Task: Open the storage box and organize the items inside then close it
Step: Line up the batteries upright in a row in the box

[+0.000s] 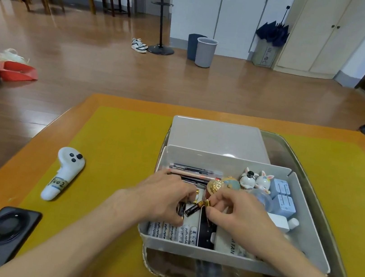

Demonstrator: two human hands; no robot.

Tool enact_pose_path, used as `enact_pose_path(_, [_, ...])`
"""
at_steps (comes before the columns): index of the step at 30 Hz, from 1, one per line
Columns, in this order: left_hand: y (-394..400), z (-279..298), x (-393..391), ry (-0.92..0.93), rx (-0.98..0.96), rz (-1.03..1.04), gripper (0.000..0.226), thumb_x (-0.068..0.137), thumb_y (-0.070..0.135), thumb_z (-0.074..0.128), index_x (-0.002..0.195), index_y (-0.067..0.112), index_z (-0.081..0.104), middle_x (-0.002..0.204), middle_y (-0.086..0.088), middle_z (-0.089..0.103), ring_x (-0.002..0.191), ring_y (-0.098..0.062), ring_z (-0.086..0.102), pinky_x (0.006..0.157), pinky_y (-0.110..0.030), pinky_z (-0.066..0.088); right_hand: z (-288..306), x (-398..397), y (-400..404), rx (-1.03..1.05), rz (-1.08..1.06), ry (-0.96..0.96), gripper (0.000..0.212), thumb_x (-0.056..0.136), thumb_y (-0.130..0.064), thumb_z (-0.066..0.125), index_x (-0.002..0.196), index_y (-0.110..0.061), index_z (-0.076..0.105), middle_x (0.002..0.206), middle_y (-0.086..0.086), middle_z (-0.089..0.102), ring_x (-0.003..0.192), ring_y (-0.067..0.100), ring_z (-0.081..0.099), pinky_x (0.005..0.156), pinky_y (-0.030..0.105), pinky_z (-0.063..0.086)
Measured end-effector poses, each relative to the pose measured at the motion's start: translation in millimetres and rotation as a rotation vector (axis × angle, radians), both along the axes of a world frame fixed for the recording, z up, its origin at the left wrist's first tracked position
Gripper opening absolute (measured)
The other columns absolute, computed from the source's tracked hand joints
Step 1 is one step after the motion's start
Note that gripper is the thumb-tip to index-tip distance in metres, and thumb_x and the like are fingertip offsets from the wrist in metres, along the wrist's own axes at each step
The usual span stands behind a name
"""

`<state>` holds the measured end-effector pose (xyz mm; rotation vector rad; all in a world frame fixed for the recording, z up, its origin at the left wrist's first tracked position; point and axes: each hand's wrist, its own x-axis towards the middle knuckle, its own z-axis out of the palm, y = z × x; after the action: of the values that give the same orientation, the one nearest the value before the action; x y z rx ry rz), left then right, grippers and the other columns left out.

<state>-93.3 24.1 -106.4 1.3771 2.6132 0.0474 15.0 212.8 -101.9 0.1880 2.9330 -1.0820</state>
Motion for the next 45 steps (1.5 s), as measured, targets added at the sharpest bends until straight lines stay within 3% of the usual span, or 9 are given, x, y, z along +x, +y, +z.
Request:
enact_pose_path(3, [4, -2, -1, 0.027, 0.011, 0.005, 0.042, 0.074, 0.05, 0.078, 0.105, 0.034, 0.055, 0.105, 0.009, 0.065, 0.1, -0.018, 0.06, 0.084, -0.039, 0.049, 3, 1, 0, -0.001, 0.002, -0.001, 0.005, 0.082, -0.034, 0.071, 0.081, -0.03, 0.067, 0.073, -0.019, 0.069, 0.069, 0.003, 0.063, 0.064, 0.031, 0.053])
enact_pose_path(8, [7, -4, -3, 0.068, -0.033, -0.001, 0.044, 0.076, 0.051, 0.078, 0.113, 0.034, 0.061, 0.111, 0.01, 0.067, 0.105, -0.017, 0.061, 0.075, -0.033, 0.045, 1, 2, 1, 0.042, 0.006, -0.002, 0.008, 0.084, -0.034, 0.067, 0.092, -0.034, 0.066, 0.072, -0.018, 0.069, 0.069, 0.004, 0.063, 0.069, 0.038, 0.056])
enact_pose_path(14, [7, -2, -5, 0.028, -0.102, -0.016, 0.043, 0.079, 0.052, 0.075, 0.116, 0.031, 0.066, 0.111, 0.008, 0.066, 0.105, -0.018, 0.061, 0.084, -0.037, 0.052, 3, 0, -5, 0.099, 0.045, 0.039, 0.014, 0.089, -0.032, 0.063, 0.101, -0.037, 0.067, 0.071, -0.013, 0.069, 0.068, 0.004, 0.061, 0.064, 0.031, 0.054])
enact_pose_path(17, [9, 0, -6, 0.001, -0.108, 0.009, 0.031, 0.084, 0.055, 0.069, 0.103, 0.031, 0.069, 0.103, 0.01, 0.066, 0.098, -0.016, 0.061, 0.074, -0.032, 0.046, 5, -3, -9, 0.144, 0.051, 0.048, 0.012, 0.089, -0.034, 0.062, 0.1, -0.036, 0.067, 0.07, -0.011, 0.068, 0.067, 0.005, 0.061, 0.063, 0.03, 0.052])
enact_pose_path(27, [41, -5, 1, 0.065, 0.092, -0.01, 0.012, 0.092, 0.037, 0.059, 0.087, 0.026, 0.061, 0.099, 0.005, 0.062, 0.097, -0.019, 0.059, 0.075, -0.036, 0.05, 17, 9, 11, 0.323, -0.045, 0.029, 0.014, 0.083, -0.044, 0.06, 0.096, -0.039, 0.062, 0.071, -0.019, 0.068, 0.075, 0.004, 0.06, 0.065, 0.031, 0.049])
enact_pose_path(32, [45, -8, -2, 0.023, 0.007, 0.024, 0.019, 0.08, 0.041, 0.072, 0.088, 0.025, 0.065, 0.094, 0.005, 0.063, 0.09, -0.019, 0.06, 0.073, -0.035, 0.053, 14, 16, 12, 0.293, -0.054, 0.014, 0.014, 0.085, -0.044, 0.063, 0.098, -0.04, 0.063, 0.071, -0.021, 0.067, 0.078, 0.0, 0.057, 0.066, 0.031, 0.05])
enact_pose_path(37, [44, -11, 1, -0.159, 0.102, 0.148, 0.034, 0.079, 0.023, 0.072, 0.061, 0.033, 0.044, 0.07, 0.011, 0.055, 0.069, -0.014, 0.053, 0.055, -0.027, 0.036, 10, 15, 10, 0.236, -0.027, 0.019, 0.013, 0.086, -0.044, 0.064, 0.098, -0.038, 0.064, 0.071, -0.02, 0.068, 0.07, 0.001, 0.059, 0.065, 0.029, 0.05])
enact_pose_path(40, [43, -9, 3, -0.23, 0.155, 0.207, 0.022, 0.083, 0.02, 0.07, 0.068, 0.029, 0.057, 0.07, 0.012, 0.06, 0.068, -0.011, 0.057, 0.061, -0.026, 0.044, 10, 12, 9, 0.244, -0.01, 0.038, 0.012, 0.086, -0.045, 0.065, 0.095, -0.038, 0.064, 0.069, -0.019, 0.068, 0.071, 0.0, 0.059, 0.064, 0.026, 0.047])
enact_pose_path(45, [32, -7, 2, -0.105, 0.14, 0.188, 0.018, 0.087, 0.023, 0.067, 0.07, 0.023, 0.068, 0.081, 0.006, 0.066, 0.078, -0.013, 0.061, 0.065, -0.028, 0.048, 10, 6, 5, 0.222, -0.027, 0.046, 0.014, 0.083, -0.047, 0.07, 0.092, -0.038, 0.064, 0.067, -0.021, 0.068, 0.071, -0.003, 0.061, 0.069, 0.028, 0.05])
